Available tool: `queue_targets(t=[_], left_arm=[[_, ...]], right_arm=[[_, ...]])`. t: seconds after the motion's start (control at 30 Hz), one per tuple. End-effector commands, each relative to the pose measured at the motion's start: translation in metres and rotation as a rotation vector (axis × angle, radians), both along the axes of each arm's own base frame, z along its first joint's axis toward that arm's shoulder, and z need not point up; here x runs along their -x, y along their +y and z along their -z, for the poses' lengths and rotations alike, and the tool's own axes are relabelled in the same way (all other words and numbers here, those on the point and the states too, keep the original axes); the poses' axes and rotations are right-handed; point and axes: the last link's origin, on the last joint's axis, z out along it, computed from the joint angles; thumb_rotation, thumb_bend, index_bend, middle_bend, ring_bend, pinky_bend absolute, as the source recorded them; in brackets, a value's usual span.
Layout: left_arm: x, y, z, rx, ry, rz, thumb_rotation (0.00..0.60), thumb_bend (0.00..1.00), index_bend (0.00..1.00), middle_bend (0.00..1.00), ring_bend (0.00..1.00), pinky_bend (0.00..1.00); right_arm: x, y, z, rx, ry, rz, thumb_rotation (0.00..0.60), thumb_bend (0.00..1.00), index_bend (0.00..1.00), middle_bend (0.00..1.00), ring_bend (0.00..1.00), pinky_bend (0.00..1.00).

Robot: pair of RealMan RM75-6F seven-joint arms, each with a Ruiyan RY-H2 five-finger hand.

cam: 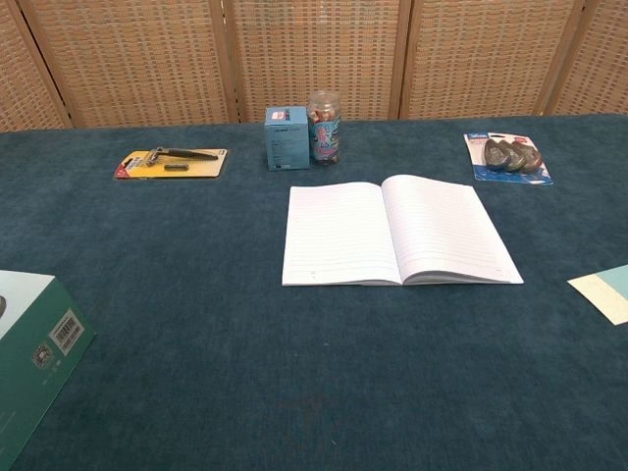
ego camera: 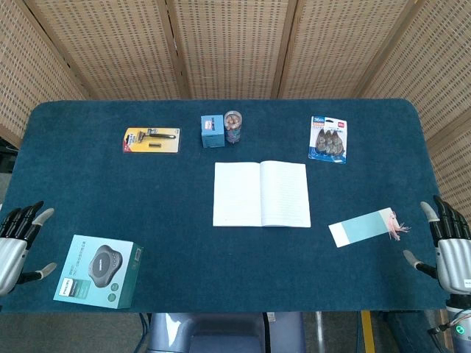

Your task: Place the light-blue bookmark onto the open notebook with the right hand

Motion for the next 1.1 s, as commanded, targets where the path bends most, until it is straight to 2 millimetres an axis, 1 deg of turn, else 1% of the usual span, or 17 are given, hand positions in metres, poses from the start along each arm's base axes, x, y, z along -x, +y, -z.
queue_targets(t=[0.03, 0.1, 0.17, 0.23, 0.27, 0.3, 0.33, 0.37, 0.43, 0.47, 0.53, 0.6, 0.67, 0.77, 0.83, 0.97, 1.1], left_arm=[[0.001, -0.001, -0.001, -0.002, -0.004, 0.002, 0.6, 0.0, 0.0, 0.0, 0.0, 0.0], [0.001, 0.0, -0.002, -0.001, -0.007, 0.002, 0.6, 0.0, 0.0, 0.0, 0.0, 0.0], [0.001, 0.0, -0.002, -0.001, -0.009, 0.002, 0.6, 0.0, 0.0, 0.0, 0.0, 0.0], [0.001, 0.0, -0.002, 0.0, -0.007, 0.003, 0.6, 0.0, 0.0, 0.0, 0.0, 0.0], [0.001, 0.001, -0.002, 0.001, -0.007, 0.002, 0.6, 0.0, 0.0, 0.0, 0.0, 0.0], [0.001, 0.001, -0.001, 0.002, -0.005, 0.001, 0.6, 0.0, 0.0, 0.0, 0.0, 0.0], [0.001, 0.001, 0.0, 0.004, -0.004, 0.0, 0.6, 0.0, 0.0, 0.0, 0.0, 0.0], [0.001, 0.001, 0.0, 0.004, -0.004, -0.002, 0.6, 0.0, 0.0, 0.0, 0.0, 0.0], [0.001, 0.003, 0.0, 0.0, -0.003, -0.005, 0.6, 0.0, 0.0, 0.0, 0.0, 0.0], [0.001, 0.004, 0.0, -0.004, -0.004, -0.01, 0.6, 0.0, 0.0, 0.0, 0.0, 0.0], [0.001, 0.006, 0.0, -0.008, -0.004, -0.017, 0.6, 0.0, 0.0, 0.0, 0.0, 0.0], [0.002, 0.009, 0.0, -0.011, -0.003, -0.031, 0.6, 0.0, 0.0, 0.0, 0.0, 0.0], [0.003, 0.012, 0.001, -0.01, 0.0, -0.042, 0.6, 0.0, 0.0, 0.0, 0.0, 0.0], [0.003, 0.014, 0.002, -0.008, 0.006, -0.05, 0.6, 0.0, 0.0, 0.0, 0.0, 0.0], [0.003, 0.016, 0.005, 0.0, 0.011, -0.054, 0.6, 0.0, 0.0, 0.0, 0.0, 0.0], [0.003, 0.016, 0.005, 0.0, 0.014, -0.057, 0.6, 0.0, 0.0, 0.0, 0.0, 0.0], [0.003, 0.016, 0.006, 0.0, 0.014, -0.058, 0.6, 0.0, 0.0, 0.0, 0.0, 0.0]], right_arm=[[-0.002, 0.0, 0.002, -0.015, 0.003, -0.001, 0.6, 0.0, 0.05, 0.0, 0.0, 0.1], [-0.003, 0.0, 0.004, -0.02, 0.004, -0.003, 0.6, 0.0, 0.05, 0.0, 0.0, 0.1], [-0.004, -0.001, 0.006, -0.035, -0.004, -0.008, 0.6, 0.06, 0.05, 0.0, 0.0, 0.1], [-0.006, -0.007, 0.01, -0.088, -0.034, -0.024, 0.6, 0.22, 0.05, 0.0, 0.0, 0.1], [-0.007, -0.01, 0.011, -0.103, -0.04, -0.028, 0.6, 0.29, 0.05, 0.0, 0.0, 0.1], [-0.007, -0.016, 0.013, -0.139, -0.042, -0.036, 0.6, 0.38, 0.05, 0.0, 0.0, 0.1], [-0.006, -0.025, 0.016, -0.187, -0.032, -0.042, 0.6, 0.49, 0.05, 0.0, 0.0, 0.1], [-0.006, -0.032, 0.017, -0.212, -0.02, -0.042, 0.6, 0.55, 0.05, 0.0, 0.0, 0.1], [-0.004, -0.048, 0.021, -0.262, 0.013, -0.04, 0.6, 0.75, 0.05, 0.0, 0.0, 0.1], [-0.003, -0.061, 0.024, -0.296, 0.042, -0.031, 0.6, 0.8, 0.05, 0.0, 0.0, 0.1], [-0.002, -0.076, 0.028, -0.336, 0.077, -0.021, 0.6, 0.95, 0.05, 0.01, 0.0, 0.1], [0.001, -0.095, 0.034, -0.382, 0.113, 0.001, 0.6, 1.0, 0.06, 0.03, 0.0, 0.1], [0.005, -0.11, 0.041, -0.42, 0.164, 0.028, 0.6, 1.0, 0.08, 0.04, 0.0, 0.1], [0.011, -0.123, 0.048, -0.453, 0.22, 0.059, 0.6, 1.0, 0.09, 0.04, 0.0, 0.1], [0.02, -0.133, 0.057, -0.499, 0.269, 0.109, 0.6, 1.0, 0.09, 0.04, 0.0, 0.1], [0.029, -0.141, 0.063, -0.522, 0.311, 0.152, 0.6, 1.0, 0.1, 0.05, 0.0, 0.1], [0.035, -0.143, 0.067, -0.531, 0.332, 0.174, 0.6, 1.0, 0.11, 0.05, 0.0, 0.1]])
